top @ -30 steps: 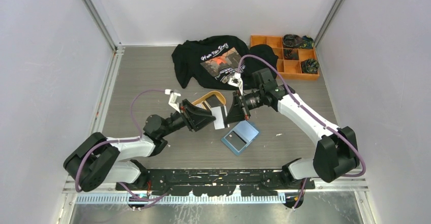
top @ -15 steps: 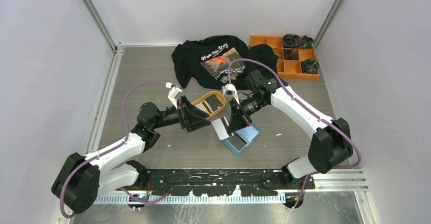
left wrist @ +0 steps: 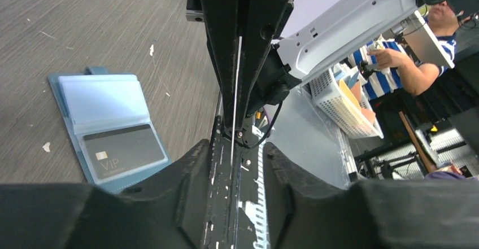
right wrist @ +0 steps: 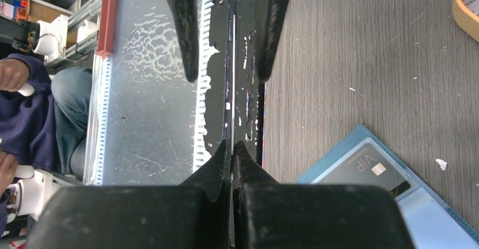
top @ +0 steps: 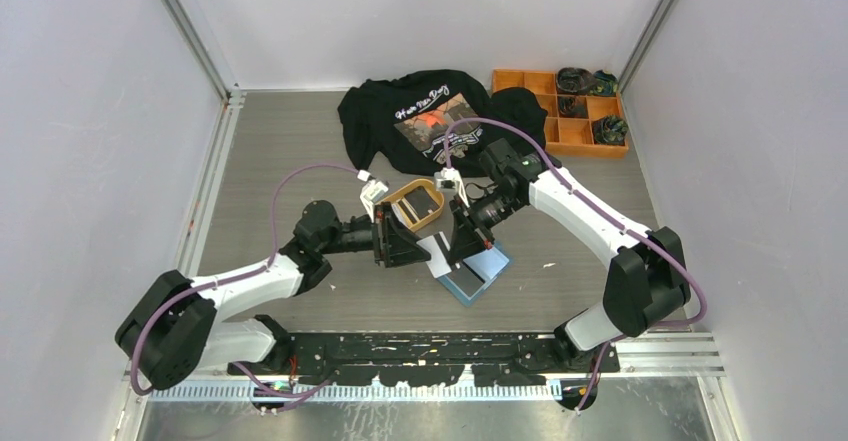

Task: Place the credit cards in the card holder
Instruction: Insert the credit card into the card holder.

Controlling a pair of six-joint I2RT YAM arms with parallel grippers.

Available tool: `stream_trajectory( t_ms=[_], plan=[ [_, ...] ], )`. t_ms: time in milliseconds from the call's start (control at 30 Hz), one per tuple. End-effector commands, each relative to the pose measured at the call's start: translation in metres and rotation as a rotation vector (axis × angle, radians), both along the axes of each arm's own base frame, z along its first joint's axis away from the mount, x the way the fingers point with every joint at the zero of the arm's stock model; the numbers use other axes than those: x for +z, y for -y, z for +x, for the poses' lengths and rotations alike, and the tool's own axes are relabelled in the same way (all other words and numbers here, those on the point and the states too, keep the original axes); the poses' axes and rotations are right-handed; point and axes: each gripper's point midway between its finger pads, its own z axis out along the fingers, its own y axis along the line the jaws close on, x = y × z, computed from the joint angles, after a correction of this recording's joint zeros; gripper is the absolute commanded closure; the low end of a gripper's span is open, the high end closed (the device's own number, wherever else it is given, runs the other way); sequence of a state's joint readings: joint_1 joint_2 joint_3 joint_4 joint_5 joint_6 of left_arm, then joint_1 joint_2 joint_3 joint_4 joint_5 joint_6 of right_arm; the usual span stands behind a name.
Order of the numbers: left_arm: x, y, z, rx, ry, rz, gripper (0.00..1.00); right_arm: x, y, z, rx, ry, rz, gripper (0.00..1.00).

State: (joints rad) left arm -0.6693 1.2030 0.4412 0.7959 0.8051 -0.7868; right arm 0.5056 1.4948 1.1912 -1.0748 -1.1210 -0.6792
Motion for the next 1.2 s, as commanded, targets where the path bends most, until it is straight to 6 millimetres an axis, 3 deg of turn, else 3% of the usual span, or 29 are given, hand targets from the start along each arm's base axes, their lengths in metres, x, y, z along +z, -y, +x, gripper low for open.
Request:
stream_trajectory(
  t_ms=[0, 100, 233, 300, 400, 533, 600, 700, 800, 1167],
  plan=[
    [0.032, 0.008, 0.002, -0.017, 0.096, -0.088, 0.66, 0.011, -0.005, 0.004, 0.014, 0.045, 0.028, 0.99],
    [0.031, 0.008, 0.002, -0.018, 0.091, -0.089, 0.72, 0.011, -0.004, 0.004, 0.014, 0.048, 0.023, 0.99],
    [0.030, 0.008, 0.002, -0.017, 0.084, -0.093, 0.99, 0.009, -0.004, 0.003, 0.017, 0.053, 0.017, 0.99],
    [0.030, 0.007, 0.002, -0.009, 0.080, -0.101, 1.00, 0.008, -0.003, 0.003, 0.021, 0.061, 0.013, 0.96],
    [0.020, 0.001, 0.004, 0.048, 0.043, -0.094, 1.00, 0.008, 0.009, 0.010, 0.022, 0.148, -0.040, 0.72],
    [-0.005, -0.012, 0.005, 0.153, -0.071, -0.081, 1.00, 0.007, 0.047, 0.036, -0.071, 0.363, -0.119, 0.44],
    [-0.016, -0.016, 0.005, 0.192, -0.131, -0.073, 1.00, -0.008, 0.075, 0.052, -0.110, 0.540, -0.220, 0.28],
    [-0.030, -0.012, 0.002, 0.232, -0.189, -0.053, 1.00, -0.049, 0.108, 0.058, -0.042, 0.711, -0.338, 0.11],
    [-0.042, -0.001, 0.002, 0.281, -0.225, -0.026, 1.00, -0.080, 0.128, 0.057, 0.002, 0.732, -0.415, 0.08],
    [-0.077, 0.016, 0.011, 0.443, -0.307, 0.025, 1.00, -0.134, 0.157, 0.067, 0.041, 0.602, -0.581, 0.09]
  ],
)
